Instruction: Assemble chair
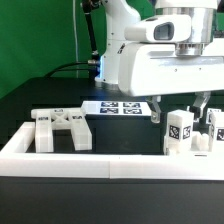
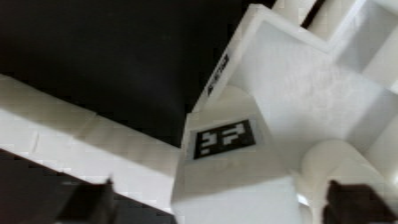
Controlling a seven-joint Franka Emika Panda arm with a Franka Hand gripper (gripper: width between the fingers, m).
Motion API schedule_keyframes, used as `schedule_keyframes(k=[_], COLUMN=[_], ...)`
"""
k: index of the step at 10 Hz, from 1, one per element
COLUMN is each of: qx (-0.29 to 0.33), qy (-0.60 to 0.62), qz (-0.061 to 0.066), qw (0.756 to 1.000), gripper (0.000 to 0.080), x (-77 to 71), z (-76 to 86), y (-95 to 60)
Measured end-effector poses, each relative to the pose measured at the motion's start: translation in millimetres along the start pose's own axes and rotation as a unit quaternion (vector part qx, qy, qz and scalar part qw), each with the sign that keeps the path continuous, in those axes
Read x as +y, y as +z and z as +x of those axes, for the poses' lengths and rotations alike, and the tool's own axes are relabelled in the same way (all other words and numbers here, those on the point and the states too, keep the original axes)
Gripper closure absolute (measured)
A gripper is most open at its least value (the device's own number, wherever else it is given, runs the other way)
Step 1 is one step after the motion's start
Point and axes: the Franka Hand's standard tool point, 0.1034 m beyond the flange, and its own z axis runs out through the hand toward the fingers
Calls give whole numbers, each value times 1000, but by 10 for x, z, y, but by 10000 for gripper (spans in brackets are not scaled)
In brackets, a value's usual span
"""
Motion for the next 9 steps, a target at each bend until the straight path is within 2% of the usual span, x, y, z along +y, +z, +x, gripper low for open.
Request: schedule_keyframes(k=[1, 2, 4, 6, 9], qx=[0, 0, 1, 1, 1], qy=[0, 15, 106, 205, 375], qz=[0, 1, 2, 2, 5], qw=[1000, 1000, 994, 979, 927], gripper=[415, 509, 508, 508, 508], x=[1, -1, -4, -9, -17], z=[-1, 1, 4, 6, 18], y=[0, -1, -1, -2, -4])
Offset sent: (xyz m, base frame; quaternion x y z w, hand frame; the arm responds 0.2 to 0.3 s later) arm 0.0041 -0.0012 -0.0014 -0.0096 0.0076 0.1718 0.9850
